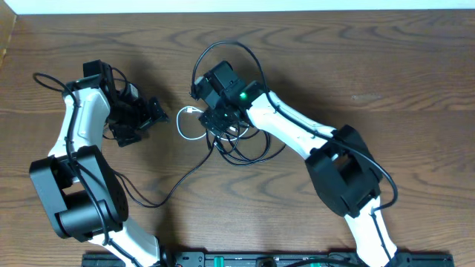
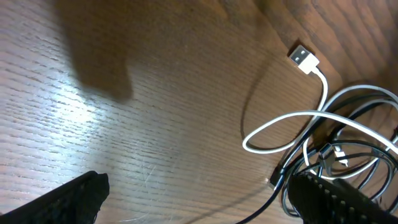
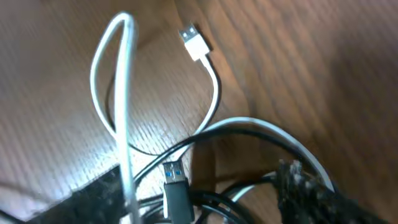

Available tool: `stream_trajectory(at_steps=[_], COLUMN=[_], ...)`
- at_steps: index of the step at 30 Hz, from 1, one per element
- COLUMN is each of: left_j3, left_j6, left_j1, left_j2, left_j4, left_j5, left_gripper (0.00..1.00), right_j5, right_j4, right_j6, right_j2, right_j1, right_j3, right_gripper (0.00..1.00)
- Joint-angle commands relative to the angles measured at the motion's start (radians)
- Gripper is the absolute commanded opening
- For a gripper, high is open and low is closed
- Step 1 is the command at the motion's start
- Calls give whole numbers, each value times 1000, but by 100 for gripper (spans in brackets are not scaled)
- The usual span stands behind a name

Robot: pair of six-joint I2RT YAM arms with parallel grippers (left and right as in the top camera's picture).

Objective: Untangle cables

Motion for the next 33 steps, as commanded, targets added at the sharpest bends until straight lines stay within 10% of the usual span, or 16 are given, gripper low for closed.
stream_trajectory(at_steps=[1,5,9,22,26,27,32,33], left_j3=[-2,-2,-2,-2,-2,-2,-2,-2], left_j6=[-19,-67,-69,-69,-70,-70,-70,-70], left_j1=[4,4,4,4,4,4,4,4], left_j2=[6,6,6,6,6,6,6,6], left_j4=[0,8,8,7,7,7,7,7], left_j5=[-20,-20,-20,-20,-20,-20,-20,-20], left_gripper=[98,98,98,98,98,98,98,98], right_j5=[14,14,14,14,14,14,16,16], right_j4=[7,6,6,3,-86,-103,-125,-117], right_j6=[18,18,17,17,17,17,16,17], right_j2=[0,0,0,-241,-216,-204,-171,-167], right_j1=[2,4,4,2,1,5,11,11], right_j3=[1,1,1,52,51,51,46,46], right_gripper=[52,55,98,99,49,1,1,23])
